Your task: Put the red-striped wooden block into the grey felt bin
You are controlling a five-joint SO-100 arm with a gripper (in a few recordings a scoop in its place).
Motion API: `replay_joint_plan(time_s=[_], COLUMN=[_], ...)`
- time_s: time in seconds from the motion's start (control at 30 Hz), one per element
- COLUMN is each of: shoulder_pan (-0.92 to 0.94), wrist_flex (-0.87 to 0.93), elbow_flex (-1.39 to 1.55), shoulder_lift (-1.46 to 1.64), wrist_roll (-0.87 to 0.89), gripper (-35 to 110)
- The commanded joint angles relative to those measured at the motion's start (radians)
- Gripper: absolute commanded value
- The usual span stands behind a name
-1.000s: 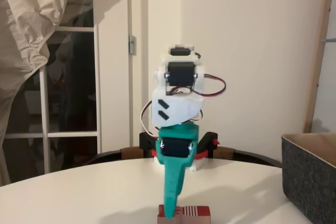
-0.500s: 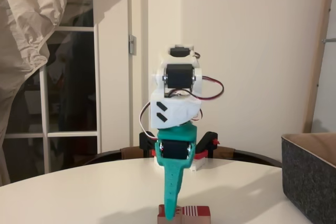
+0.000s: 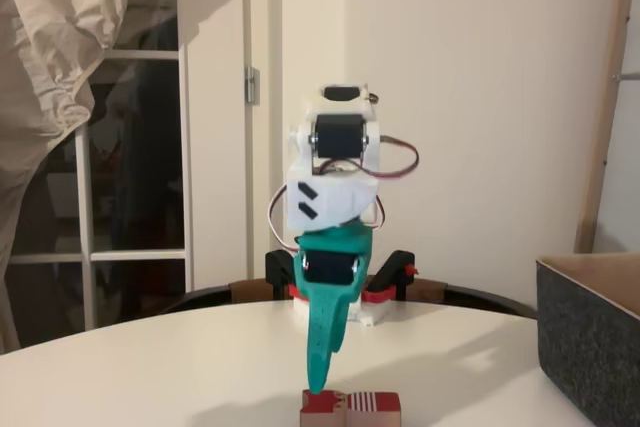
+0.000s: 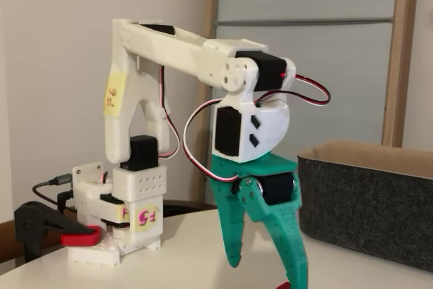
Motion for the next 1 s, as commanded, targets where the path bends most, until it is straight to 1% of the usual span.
replay_joint_plan(time_s=[0.0, 0.27, 0.6, 0.97], shoulder_pan=[0.003, -0.046, -0.104, -0.106], wrist_flex=[-0.064, -0.186, -0.204, -0.250], elbow_flex=[0.054, 0.144, 0.170, 0.201], shoulder_lift=[0.071, 0.067, 0.063, 0.038], wrist_roll=[0.002, -0.060, -0.112, -0.115], gripper=[40, 41, 41, 40])
